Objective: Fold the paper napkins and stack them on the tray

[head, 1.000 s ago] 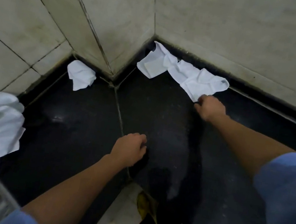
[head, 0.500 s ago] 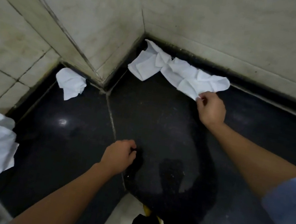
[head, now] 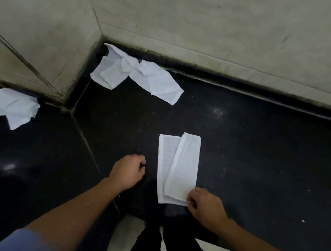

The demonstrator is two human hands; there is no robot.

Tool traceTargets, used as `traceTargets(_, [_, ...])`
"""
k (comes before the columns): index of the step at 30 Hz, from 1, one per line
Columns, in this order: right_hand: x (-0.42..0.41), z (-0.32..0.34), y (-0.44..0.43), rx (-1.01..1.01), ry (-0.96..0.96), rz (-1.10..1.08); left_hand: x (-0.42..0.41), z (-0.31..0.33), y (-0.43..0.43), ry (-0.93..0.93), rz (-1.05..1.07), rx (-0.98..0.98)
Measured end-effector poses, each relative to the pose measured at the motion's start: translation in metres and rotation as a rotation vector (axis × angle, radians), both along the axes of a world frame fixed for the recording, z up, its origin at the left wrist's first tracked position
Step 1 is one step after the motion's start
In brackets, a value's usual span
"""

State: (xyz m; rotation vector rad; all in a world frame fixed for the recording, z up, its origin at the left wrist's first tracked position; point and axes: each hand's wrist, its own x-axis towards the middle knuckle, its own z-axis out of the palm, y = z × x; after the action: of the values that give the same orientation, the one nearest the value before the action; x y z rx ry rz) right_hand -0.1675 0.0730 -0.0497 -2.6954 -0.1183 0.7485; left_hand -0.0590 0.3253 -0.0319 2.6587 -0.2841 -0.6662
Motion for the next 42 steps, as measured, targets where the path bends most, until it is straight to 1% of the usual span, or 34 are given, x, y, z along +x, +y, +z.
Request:
traceTargets(2, [-0.005, 0.007, -0.003, -0.05, 0.05, 0.006, 0.001, -0.002, -0.011, -0.039, -0.049, 0.004])
traceTargets(4, [0.001, 0.016, -0.004, -0.068, 0.057, -0.021, 0.002, -0.005, -0.022, -0.088, -0.134, 0.015])
traceTargets(8, [0.049, 0.027, -0.006, -0.027, -0.119, -0.162, 0.0, -0.017, -0.039, -0.14, -0.409, 0.124])
traceTargets(10, [0.086, 0.023, -0.004, -0.024, -0.177, -0.199, -0.003, -0.02, -0.041, -0.125, -0.433, 0.17])
traceTargets(13, [0.133, 0.009, 0.003, -0.041, -0.106, -0.229, -0.011, -0.022, -0.035, -0.094, -0.439, 0.214])
traceTargets(15, [0.15, -0.001, 0.004, -0.041, -0.038, -0.213, -0.013, -0.021, -0.029, -0.088, -0.464, 0.244])
traceTargets(17, [0.151, -0.006, -0.003, -0.009, -0.064, -0.225, -0.012, -0.02, -0.025, -0.088, -0.481, 0.26])
traceTargets(20, [0.128, -0.007, -0.035, 0.078, -0.208, -0.421, -0.011, -0.019, -0.027, -0.09, -0.482, 0.278])
traceTargets(22, [0.106, -0.004, -0.069, 0.036, -0.197, -0.515, -0.011, -0.019, -0.029, -0.084, -0.487, 0.287])
traceTargets(24, [0.085, 0.0, -0.096, -0.061, -0.129, -0.613, -0.012, -0.019, -0.029, -0.071, -0.496, 0.294])
traceTargets(25, [0.076, 0.003, -0.102, -0.095, -0.13, -0.646, -0.012, -0.019, -0.028, -0.069, -0.497, 0.293])
traceTargets(26, [0.07, 0.006, -0.1, -0.113, -0.178, -0.644, -0.011, -0.018, -0.029, -0.069, -0.497, 0.293])
traceTargets(27, [0.065, 0.009, -0.093, -0.113, -0.255, -0.598, -0.011, -0.017, -0.029, -0.07, -0.498, 0.297])
traceTargets(29, [0.058, 0.016, -0.068, -0.062, -0.38, -0.39, -0.012, -0.016, -0.031, -0.077, -0.507, 0.305])
traceTargets(30, [0.055, 0.018, -0.052, -0.029, -0.372, -0.258, -0.013, -0.016, -0.031, -0.083, -0.509, 0.296])
traceTargets(31, [0.052, 0.017, -0.037, -0.003, -0.314, -0.135, -0.015, -0.015, -0.031, -0.101, -0.513, 0.277])
traceTargets(33, [0.048, 0.013, -0.011, -0.014, -0.146, 0.029, -0.022, -0.016, -0.031, -0.177, -0.567, 0.226])
traceTargets(34, [0.048, 0.01, -0.004, -0.032, -0.087, 0.06, -0.028, -0.018, -0.031, -0.207, -0.611, 0.186])
traceTargets(36, [0.046, 0.005, -0.004, -0.041, -0.077, 0.046, -0.042, -0.023, -0.032, -0.233, -0.705, 0.101])
traceTargets(37, [0.043, 0.003, -0.011, -0.034, -0.112, 0.032, -0.048, -0.026, -0.032, -0.223, -0.722, 0.079])
traceTargets(40, [0.02, 0.001, -0.049, -0.013, -0.262, -0.012, -0.056, -0.028, -0.033, -0.202, -0.682, 0.074])
traceTargets(42, [-0.007, 0.001, -0.08, -0.056, -0.291, 0.033, -0.054, -0.027, -0.037, -0.213, -0.695, 0.091])
